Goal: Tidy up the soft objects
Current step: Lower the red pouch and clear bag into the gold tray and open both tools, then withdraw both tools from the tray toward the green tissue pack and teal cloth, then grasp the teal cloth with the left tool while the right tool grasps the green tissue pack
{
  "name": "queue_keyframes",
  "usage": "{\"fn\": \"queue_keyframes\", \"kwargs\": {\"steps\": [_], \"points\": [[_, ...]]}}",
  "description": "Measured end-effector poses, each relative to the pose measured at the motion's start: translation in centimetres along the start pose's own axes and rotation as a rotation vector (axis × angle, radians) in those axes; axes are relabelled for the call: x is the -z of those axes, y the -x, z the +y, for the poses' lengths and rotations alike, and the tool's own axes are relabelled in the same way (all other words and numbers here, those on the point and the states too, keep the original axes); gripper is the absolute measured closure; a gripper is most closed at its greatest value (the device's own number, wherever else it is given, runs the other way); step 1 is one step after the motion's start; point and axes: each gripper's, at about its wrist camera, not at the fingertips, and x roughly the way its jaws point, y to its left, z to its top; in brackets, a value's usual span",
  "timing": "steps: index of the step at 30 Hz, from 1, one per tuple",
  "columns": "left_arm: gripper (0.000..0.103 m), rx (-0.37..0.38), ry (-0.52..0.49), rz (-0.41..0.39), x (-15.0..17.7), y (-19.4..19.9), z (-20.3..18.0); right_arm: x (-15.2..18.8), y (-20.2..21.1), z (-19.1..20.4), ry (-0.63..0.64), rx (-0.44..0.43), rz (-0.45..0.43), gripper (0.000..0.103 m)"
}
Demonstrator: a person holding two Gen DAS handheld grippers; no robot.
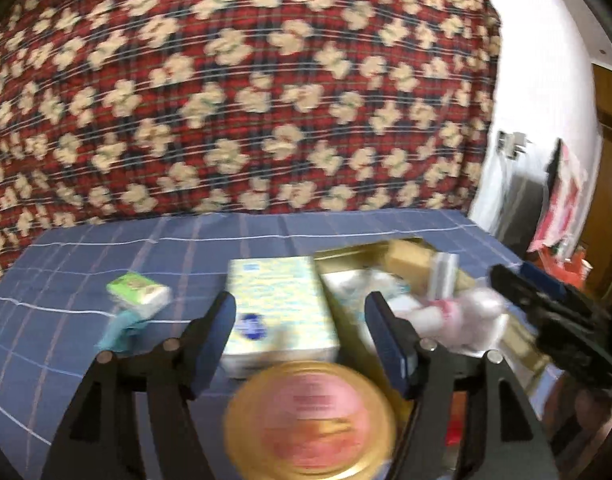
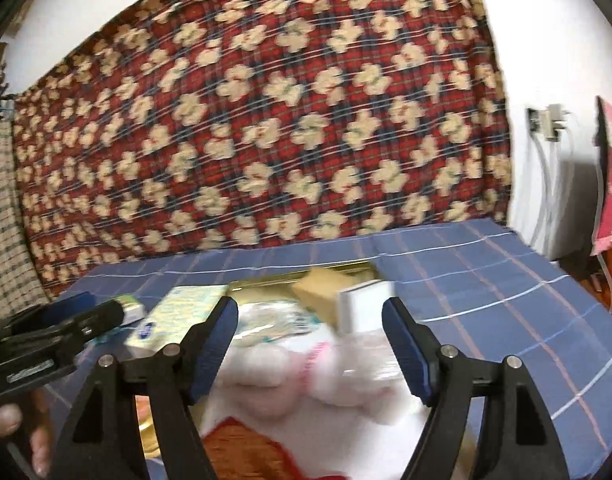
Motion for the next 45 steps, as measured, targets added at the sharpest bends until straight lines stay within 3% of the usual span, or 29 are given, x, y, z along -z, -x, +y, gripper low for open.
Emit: {"fn": "queue_keyframes", "kwargs": {"steps": [6, 9, 12, 18, 24, 26, 31, 36, 42, 45], "points": [[0.035, -0.182, 0.054, 0.026, 0.3, -1.5, 6.7, 0.1, -0.7, 3.2, 0.022, -0.117, 0.025, 0.027], [0.035, -0.264, 0.067, 0.084, 0.7, -3.3, 10.0, 0.3, -1.3, 5.3, 0.034, -0.171, 0.045, 0.027], [0.037, -0.295, 0.059, 0.152, 1.2, -5.3, 12.3, 0.3, -2.0, 7.8, 0.056, -0.238, 0.070, 0.026], [0.038, -0.257, 0.057, 0.243, 1.9, -8.4, 14.5, 0.0, -3.7, 12.0, 0.113, -0.311, 0.115, 0.026], [0.057, -0.235, 0.050, 0.314, 2.5, -10.5, 15.1, -0.7, -5.4, 15.3, 0.152, -0.346, 0.158, 0.026], [0.095, -0.188, 0.089, 0.333, 2.4, -10.7, 15.9, -0.9, -6.1, 16.4, 0.171, -0.347, 0.178, 0.026], [0.098, -0.171, 0.078, 0.304, 2.0, -9.6, 16.5, -1.8, -8.0, 18.9, 0.216, -0.355, 0.225, 0.026], [0.098, -0.221, 0.113, 0.241, 1.7, -7.3, 18.4, -2.6, -11.3, 20.7, 0.212, -0.371, 0.306, 0.026], [0.098, -0.256, 0.193, 0.243, 2.3, -7.3, 21.5, -2.9, -16.3, 24.1, 0.178, -0.398, 0.426, 0.026], [0.098, -0.266, 0.214, 0.220, 2.3, -6.9, 22.3, -2.3, -17.9, 27.0, 0.272, -0.365, 0.448, 0.026]]}}
